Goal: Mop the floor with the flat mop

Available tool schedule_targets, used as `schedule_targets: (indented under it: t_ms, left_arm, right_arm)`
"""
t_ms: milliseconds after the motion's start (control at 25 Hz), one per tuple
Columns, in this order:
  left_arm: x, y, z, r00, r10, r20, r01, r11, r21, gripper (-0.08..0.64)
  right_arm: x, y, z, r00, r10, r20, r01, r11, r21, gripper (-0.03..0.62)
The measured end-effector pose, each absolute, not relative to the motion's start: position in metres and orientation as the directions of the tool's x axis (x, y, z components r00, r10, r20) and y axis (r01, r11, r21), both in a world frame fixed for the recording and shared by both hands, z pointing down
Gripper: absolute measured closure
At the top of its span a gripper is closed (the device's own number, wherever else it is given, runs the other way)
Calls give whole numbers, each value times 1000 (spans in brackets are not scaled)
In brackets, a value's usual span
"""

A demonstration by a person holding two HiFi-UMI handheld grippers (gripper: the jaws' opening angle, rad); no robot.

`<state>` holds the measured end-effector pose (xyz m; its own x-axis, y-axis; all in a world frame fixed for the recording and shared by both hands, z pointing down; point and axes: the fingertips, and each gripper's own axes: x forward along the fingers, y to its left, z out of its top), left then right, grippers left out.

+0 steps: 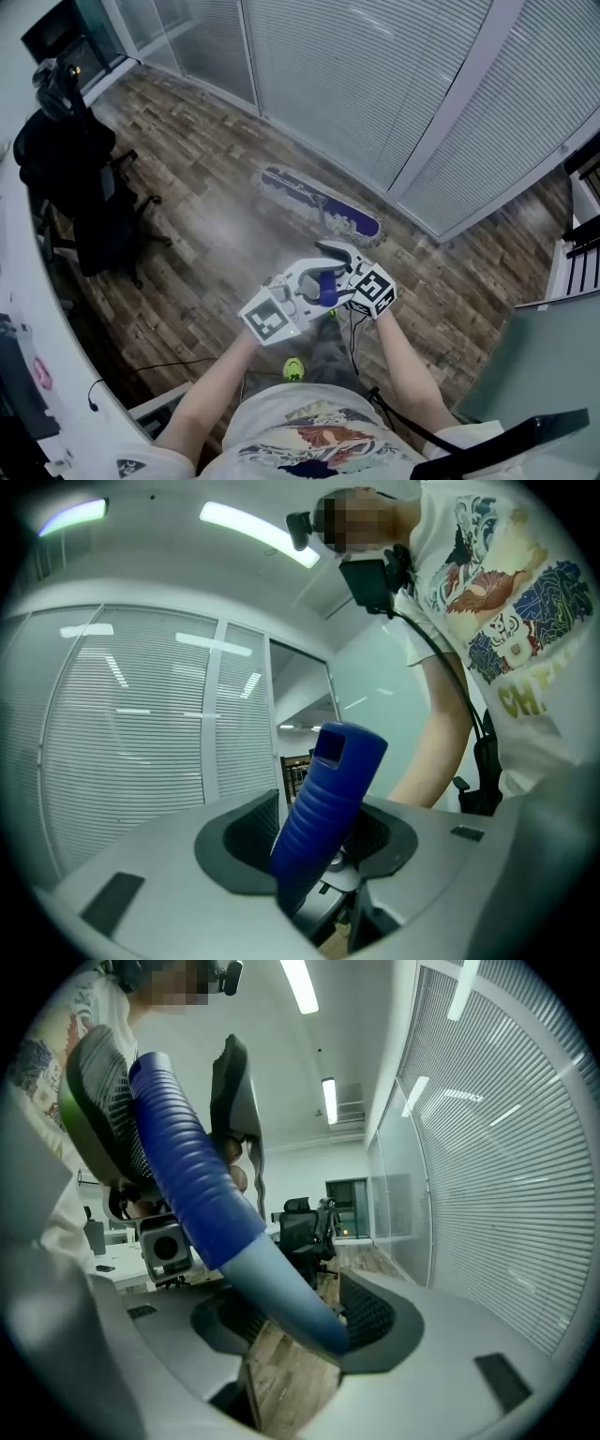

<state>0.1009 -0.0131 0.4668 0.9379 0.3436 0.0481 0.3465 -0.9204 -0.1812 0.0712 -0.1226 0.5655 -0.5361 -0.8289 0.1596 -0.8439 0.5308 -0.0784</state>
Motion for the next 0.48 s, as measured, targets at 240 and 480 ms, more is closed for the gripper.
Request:
schedule_targets:
  t_ms: [240, 480]
  left_arm:
    - [5, 71, 462, 939, 338, 62, 343, -925, -162, 398]
    - [-40, 142, 455, 948, 315, 49, 319, -934, -163, 397]
  right_arm:
    - [-26, -37, 564, -555, -812, 182, -831, 550, -84, 390]
    - [-75, 35, 559, -577, -800, 166, -816, 570, -94, 390]
